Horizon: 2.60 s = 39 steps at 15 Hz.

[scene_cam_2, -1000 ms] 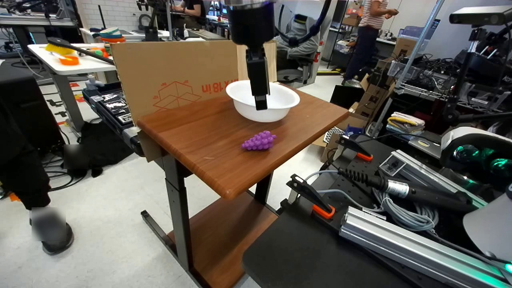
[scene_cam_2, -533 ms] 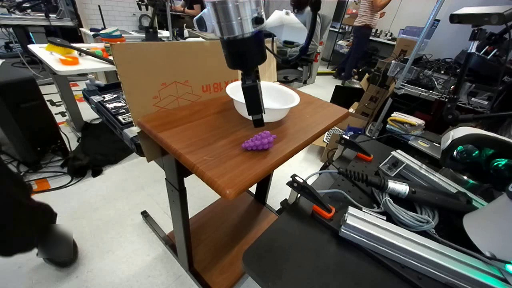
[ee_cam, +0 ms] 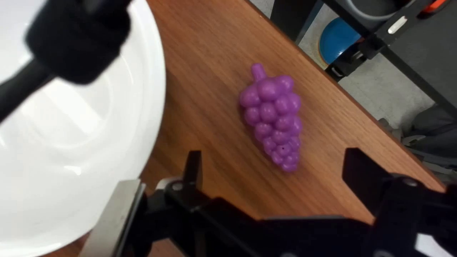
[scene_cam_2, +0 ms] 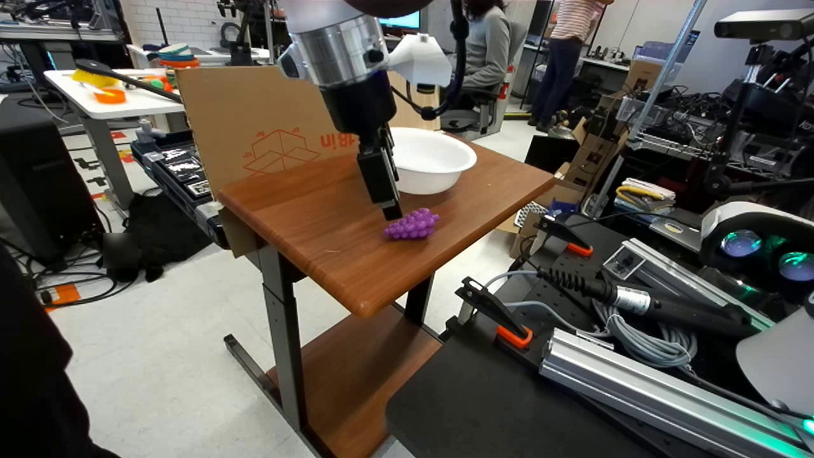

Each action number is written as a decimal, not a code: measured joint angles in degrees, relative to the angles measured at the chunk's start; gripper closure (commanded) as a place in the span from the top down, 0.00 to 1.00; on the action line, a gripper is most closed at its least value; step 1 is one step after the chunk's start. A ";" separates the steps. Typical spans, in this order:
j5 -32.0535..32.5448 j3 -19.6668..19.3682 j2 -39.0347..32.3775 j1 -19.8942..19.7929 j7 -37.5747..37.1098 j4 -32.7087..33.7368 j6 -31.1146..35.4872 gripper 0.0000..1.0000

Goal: Take the toy grapes from the table and put them in the white bowl

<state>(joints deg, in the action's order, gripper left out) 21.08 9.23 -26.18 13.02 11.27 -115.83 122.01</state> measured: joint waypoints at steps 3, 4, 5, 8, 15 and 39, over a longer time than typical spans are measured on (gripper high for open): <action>0.03 0.09 -0.23 1.50 -0.26 0.28 -1.23 1.00; 0.03 0.13 -0.23 1.87 -0.44 0.24 -1.67 1.00; 0.03 0.13 -0.23 2.12 -0.65 0.08 -1.91 1.00; 0.02 -0.14 -0.23 2.15 -1.51 -0.53 -2.79 1.00; 0.09 -2.11 -0.79 1.89 -2.92 -0.76 -5.25 1.00; 5.68 -0.71 0.20 3.24 -5.49 -7.50 12.94 1.00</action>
<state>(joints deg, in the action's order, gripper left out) 26.76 8.52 -25.98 16.26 5.78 -123.33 134.95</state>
